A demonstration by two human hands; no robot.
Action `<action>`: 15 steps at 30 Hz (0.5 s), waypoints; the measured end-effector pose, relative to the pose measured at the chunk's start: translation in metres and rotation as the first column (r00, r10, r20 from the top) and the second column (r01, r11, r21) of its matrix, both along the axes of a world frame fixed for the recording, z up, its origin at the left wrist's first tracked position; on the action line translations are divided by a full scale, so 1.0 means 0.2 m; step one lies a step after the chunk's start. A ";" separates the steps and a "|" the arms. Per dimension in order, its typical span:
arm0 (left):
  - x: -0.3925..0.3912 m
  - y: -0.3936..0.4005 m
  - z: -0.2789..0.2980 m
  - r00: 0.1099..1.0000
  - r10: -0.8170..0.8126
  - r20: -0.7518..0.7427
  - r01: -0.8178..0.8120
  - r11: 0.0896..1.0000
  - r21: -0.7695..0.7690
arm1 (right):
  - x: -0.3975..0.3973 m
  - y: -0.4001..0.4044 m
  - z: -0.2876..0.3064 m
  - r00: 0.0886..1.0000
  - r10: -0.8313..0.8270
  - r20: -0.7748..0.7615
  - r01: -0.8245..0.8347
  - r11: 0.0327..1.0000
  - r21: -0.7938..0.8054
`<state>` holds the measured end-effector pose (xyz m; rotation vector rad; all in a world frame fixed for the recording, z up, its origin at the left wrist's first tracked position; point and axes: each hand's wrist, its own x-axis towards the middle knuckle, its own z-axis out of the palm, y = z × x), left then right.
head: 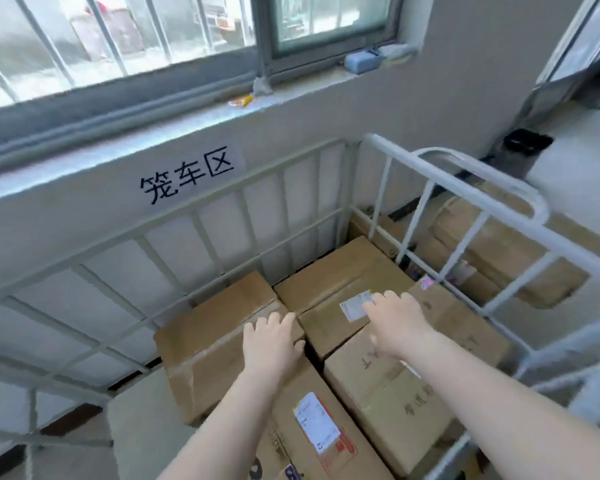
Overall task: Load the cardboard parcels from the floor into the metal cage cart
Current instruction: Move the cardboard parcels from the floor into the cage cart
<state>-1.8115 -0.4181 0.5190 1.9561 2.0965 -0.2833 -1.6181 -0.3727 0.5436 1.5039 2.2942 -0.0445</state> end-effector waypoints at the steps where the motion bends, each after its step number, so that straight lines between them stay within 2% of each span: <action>1: 0.10 0.00 0.09 0.999 -0.051 0.007 0.051 0.998 0.038 | 0.09 -0.05 0.07 0.999 -0.040 -0.021 0.041 0.999 0.026; 4: 0.46 0.02 0.33 0.972 -0.233 0.019 0.230 0.966 0.119 | 0.41 -0.19 0.26 0.986 -0.158 -0.054 0.163 0.982 0.097; 8: 1.03 -0.02 0.55 0.874 -0.487 -0.001 0.478 0.858 0.185 | 0.90 -0.41 0.42 0.930 -0.345 -0.125 0.363 0.918 0.159; 11: 1.50 -0.07 0.63 0.753 -0.658 0.006 0.640 0.733 0.231 | 1.31 -0.60 0.48 0.844 -0.497 -0.202 0.532 0.824 0.196; 15: 2.14 -0.19 0.64 0.566 -0.825 0.010 0.795 0.548 0.261 | 1.85 -0.84 0.49 0.713 -0.665 -0.220 0.700 0.693 0.175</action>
